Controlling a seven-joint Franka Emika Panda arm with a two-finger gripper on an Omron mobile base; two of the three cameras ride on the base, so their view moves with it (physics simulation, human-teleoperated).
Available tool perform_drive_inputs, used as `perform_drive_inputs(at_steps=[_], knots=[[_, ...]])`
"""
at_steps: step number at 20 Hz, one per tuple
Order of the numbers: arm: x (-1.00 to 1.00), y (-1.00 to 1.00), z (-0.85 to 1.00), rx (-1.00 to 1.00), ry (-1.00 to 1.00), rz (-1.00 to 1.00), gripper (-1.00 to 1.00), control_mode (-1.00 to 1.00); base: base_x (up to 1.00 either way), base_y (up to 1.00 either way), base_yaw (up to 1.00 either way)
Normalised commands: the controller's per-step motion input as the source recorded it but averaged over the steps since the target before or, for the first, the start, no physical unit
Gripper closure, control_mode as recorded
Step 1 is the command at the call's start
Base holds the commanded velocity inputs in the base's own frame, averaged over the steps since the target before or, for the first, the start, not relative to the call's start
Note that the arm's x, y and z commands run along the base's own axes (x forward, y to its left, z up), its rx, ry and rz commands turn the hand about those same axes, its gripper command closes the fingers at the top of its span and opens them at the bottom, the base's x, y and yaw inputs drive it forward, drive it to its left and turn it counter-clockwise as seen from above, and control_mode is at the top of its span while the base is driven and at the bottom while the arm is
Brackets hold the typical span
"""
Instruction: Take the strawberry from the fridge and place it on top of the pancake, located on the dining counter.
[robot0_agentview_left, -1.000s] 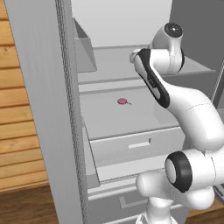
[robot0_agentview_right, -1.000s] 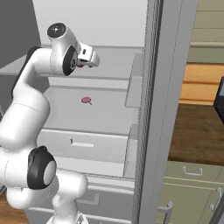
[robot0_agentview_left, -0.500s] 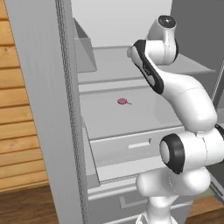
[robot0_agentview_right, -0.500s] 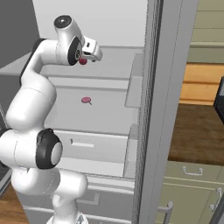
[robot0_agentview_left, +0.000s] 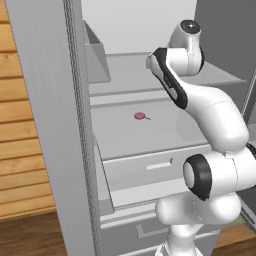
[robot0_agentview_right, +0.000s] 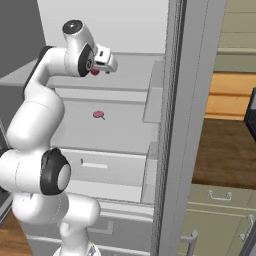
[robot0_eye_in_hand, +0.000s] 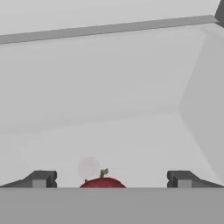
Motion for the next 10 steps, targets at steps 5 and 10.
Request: perform_drive_inputs(at_steps=[5,10], knots=[[0.03,0.00,-0.44,-0.03,-0.11,0.00,-1.00,-1.00,0.00,0.00,0.00],[0.06,0.00,-0.17,0.00,0.00,0.00,1.00,-1.00,0.00,0.00,0.00]])
